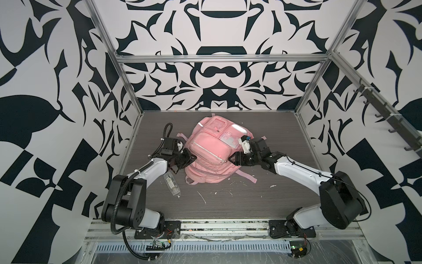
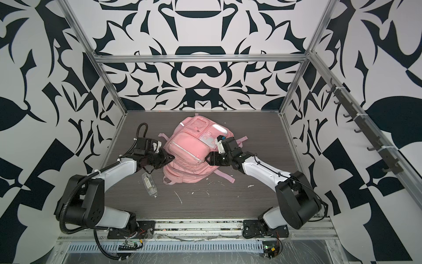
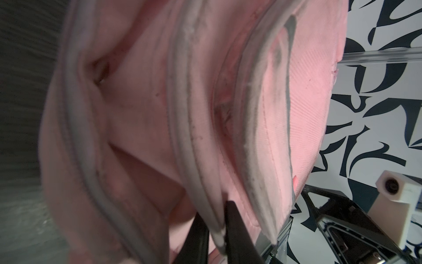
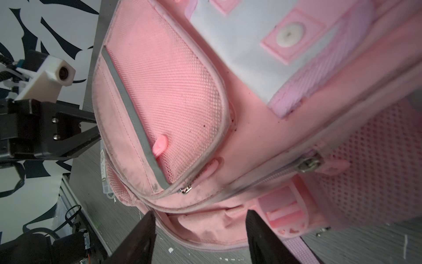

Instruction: Pack the student bag

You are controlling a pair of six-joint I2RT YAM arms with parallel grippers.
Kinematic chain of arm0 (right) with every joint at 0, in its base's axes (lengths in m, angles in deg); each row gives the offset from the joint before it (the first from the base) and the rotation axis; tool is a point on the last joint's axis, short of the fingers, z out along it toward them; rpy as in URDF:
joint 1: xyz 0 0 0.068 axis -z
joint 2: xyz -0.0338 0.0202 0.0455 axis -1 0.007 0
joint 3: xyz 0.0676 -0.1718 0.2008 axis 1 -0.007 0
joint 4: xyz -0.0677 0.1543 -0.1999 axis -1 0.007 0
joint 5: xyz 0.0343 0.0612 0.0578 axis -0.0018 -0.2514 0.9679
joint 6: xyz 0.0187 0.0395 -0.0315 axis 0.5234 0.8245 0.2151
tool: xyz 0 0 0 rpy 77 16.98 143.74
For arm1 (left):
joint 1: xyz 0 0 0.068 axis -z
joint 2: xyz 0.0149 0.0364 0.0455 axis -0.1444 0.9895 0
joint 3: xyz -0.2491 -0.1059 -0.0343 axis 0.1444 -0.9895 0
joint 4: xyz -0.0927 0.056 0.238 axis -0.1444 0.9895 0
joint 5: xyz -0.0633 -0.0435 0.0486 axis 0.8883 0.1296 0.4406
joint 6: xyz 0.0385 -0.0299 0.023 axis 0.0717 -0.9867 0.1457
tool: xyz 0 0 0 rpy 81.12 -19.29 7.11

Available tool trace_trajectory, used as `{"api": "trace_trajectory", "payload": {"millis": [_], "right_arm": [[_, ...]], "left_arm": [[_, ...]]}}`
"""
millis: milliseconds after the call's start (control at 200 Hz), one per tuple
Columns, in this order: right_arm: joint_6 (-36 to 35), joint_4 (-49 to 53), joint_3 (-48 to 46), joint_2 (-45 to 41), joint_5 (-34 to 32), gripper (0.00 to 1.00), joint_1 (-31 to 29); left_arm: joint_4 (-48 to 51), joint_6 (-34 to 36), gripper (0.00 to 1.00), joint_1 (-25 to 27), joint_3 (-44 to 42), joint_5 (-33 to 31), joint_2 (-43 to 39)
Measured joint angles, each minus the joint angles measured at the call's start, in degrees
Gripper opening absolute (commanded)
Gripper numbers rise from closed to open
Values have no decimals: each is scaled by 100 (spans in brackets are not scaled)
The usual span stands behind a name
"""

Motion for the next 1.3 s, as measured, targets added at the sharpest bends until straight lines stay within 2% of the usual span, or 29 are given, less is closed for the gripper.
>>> {"api": "trace_trajectory", "payload": {"millis": [870,1300], "right_arm": [[-356,-116,817,1084,-50,67,-184],[-619,229,721,804,-197,66,-743]], "left_arm": [[-122,-11,17,39,-170,-48,-24],[-122,-24,17,37,-179,-66,-26]]}}
